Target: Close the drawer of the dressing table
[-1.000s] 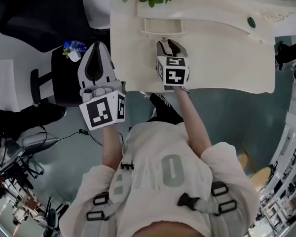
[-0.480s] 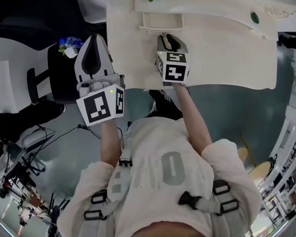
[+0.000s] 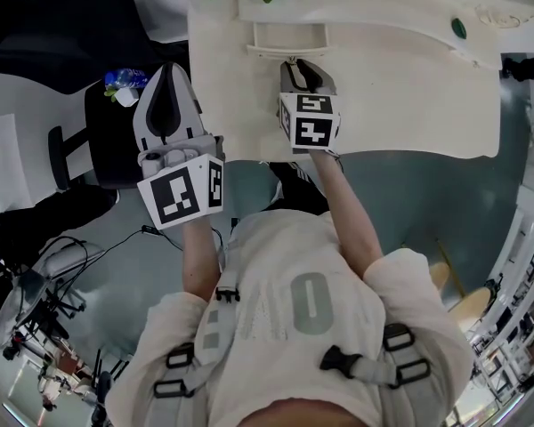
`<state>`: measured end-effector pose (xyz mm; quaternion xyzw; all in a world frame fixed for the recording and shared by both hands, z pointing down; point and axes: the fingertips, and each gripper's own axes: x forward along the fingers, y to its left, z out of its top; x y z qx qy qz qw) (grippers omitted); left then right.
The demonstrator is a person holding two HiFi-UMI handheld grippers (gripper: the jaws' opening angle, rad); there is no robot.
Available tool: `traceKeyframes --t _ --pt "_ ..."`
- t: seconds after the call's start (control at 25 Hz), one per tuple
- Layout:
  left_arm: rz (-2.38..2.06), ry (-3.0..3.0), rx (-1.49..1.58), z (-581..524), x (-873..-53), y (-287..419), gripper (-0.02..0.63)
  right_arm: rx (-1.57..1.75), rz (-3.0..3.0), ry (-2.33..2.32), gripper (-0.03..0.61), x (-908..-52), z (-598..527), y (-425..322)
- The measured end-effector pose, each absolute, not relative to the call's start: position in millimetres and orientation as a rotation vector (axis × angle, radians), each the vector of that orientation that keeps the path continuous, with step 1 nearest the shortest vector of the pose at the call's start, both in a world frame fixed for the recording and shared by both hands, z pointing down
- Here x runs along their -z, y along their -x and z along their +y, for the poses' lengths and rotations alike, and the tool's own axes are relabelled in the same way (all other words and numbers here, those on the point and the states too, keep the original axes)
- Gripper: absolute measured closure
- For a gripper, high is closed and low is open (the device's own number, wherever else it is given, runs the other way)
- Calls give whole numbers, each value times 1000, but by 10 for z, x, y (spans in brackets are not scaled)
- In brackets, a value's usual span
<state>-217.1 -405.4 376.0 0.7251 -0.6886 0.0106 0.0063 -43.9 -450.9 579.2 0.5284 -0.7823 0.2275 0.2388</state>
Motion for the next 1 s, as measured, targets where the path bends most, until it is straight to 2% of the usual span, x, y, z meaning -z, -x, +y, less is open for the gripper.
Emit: traceKeyframes --t 1.0 --pt "-2130 -2252 -99 -4254 -3916 2102 595 -615 -2180 -1424 474 -5760 -5022 466"
